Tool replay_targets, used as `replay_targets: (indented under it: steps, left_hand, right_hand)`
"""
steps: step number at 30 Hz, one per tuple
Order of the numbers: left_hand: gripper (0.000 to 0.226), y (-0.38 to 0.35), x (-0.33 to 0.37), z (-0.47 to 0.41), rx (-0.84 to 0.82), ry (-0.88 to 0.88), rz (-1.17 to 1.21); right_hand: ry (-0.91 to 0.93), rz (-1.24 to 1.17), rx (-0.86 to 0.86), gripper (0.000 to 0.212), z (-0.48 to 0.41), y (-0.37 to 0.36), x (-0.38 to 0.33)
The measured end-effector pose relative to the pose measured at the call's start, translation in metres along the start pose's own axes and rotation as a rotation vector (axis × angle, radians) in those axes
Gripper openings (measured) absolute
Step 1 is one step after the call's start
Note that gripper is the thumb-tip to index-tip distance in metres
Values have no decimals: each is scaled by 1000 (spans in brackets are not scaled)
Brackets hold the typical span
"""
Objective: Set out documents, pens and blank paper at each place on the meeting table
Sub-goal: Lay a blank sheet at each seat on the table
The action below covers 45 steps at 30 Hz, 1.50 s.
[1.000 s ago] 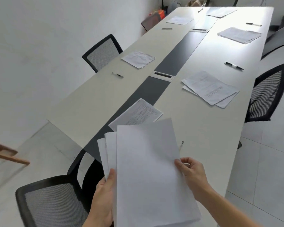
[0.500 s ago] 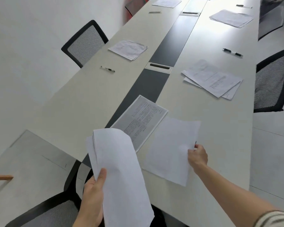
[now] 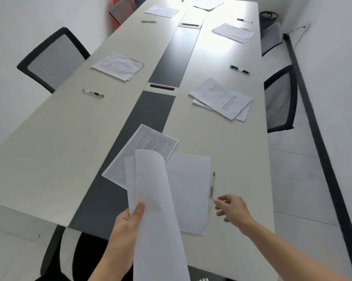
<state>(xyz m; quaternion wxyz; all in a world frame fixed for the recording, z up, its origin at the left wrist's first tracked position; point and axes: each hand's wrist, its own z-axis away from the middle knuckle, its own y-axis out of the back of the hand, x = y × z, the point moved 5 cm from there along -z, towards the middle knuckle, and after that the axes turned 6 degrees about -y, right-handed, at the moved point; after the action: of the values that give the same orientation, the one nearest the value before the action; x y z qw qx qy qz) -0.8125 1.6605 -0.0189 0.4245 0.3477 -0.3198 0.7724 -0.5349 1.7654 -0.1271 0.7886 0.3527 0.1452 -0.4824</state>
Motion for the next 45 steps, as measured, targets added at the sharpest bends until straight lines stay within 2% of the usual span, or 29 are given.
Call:
replay_targets:
  steps: [3, 9, 13, 18, 22, 26, 29, 35, 38, 42, 43, 45]
  left_hand:
    - [39, -38, -2, 1, -93, 22, -5]
    - [47, -129, -21, 20, -294, 67, -53]
    - [50, -197, -46, 46, -402, 75, -105]
    - [47, -278, -98, 78, -409, 96, -179]
    - [47, -340, -137, 96, -431, 116, -210]
    - [38, -396, -159, 103, -479, 144, -210]
    - [43, -432, -165, 90, -500, 162, -225]
    - [66, -509, -169, 24, -422, 190, -221]
    - [62, -565, -160, -13, -431, 193, -197]
    - [59, -636, -133, -52, -473, 209, -182]
    - [59, -652, -125, -62, -475, 204, -178]
    - [55, -681, -110, -80, -493, 186, -170]
  right_hand:
    - [31, -229, -114, 21, 37, 23, 8]
    - [55, -439, -274, 44, 80, 74, 52]
    - [43, -601, -331, 44, 98, 116, 92]
    - [8, -825, -135, 42, 113, 204, 165]
    - [2, -880, 62, 17, 117, 289, 223]
    - [35, -897, 194, 17, 108, 355, 255]
    - [73, -886, 227, 15, 86, 391, 255]
    - [133, -821, 240, 20, 17, 466, 227]
    - [128, -813, 229, 31, -17, 513, 203]
    - [152, -884, 201, 56, -52, 572, 164]
    - [153, -891, 206, 56, -63, 586, 156]
    - [155, -935, 190, 37, -85, 607, 143]
